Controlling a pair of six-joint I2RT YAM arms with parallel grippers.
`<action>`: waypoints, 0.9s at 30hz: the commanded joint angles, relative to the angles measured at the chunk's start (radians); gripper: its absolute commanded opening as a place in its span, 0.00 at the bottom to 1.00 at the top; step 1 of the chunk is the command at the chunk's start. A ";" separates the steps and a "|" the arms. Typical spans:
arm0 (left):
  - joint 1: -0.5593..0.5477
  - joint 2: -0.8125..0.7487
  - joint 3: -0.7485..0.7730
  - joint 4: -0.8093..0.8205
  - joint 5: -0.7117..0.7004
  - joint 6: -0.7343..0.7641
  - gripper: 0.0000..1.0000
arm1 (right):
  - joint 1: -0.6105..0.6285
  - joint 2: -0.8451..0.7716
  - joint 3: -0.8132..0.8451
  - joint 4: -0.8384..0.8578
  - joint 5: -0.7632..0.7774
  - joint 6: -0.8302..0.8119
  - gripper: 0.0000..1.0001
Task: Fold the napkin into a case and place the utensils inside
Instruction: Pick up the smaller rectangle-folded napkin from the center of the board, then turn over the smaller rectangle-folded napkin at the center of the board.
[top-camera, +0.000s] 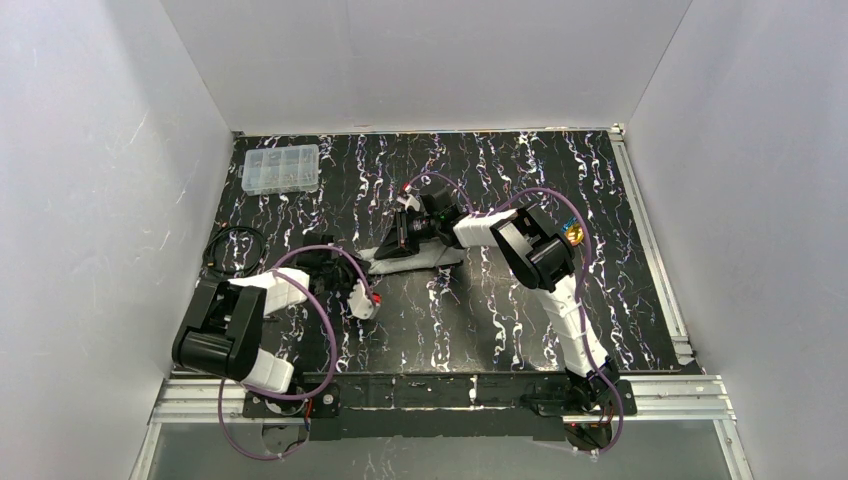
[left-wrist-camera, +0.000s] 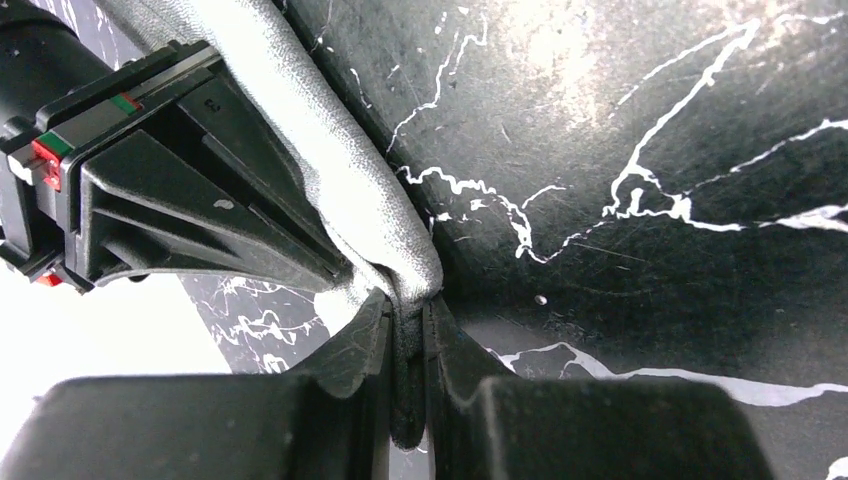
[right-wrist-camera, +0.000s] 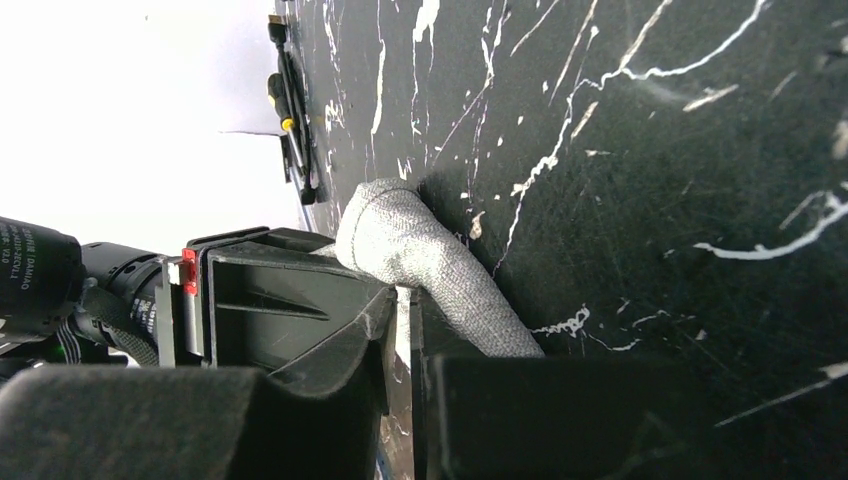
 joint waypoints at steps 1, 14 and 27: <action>-0.013 -0.064 0.022 -0.078 0.012 -0.139 0.00 | -0.012 -0.011 -0.031 -0.101 0.064 -0.078 0.22; -0.061 -0.234 0.468 -1.007 0.245 -0.718 0.00 | -0.062 -0.191 0.110 -0.418 0.148 -0.652 0.48; 0.000 0.013 0.582 -1.102 0.624 -1.562 0.00 | -0.113 -0.435 -0.029 -0.644 0.116 -0.818 0.50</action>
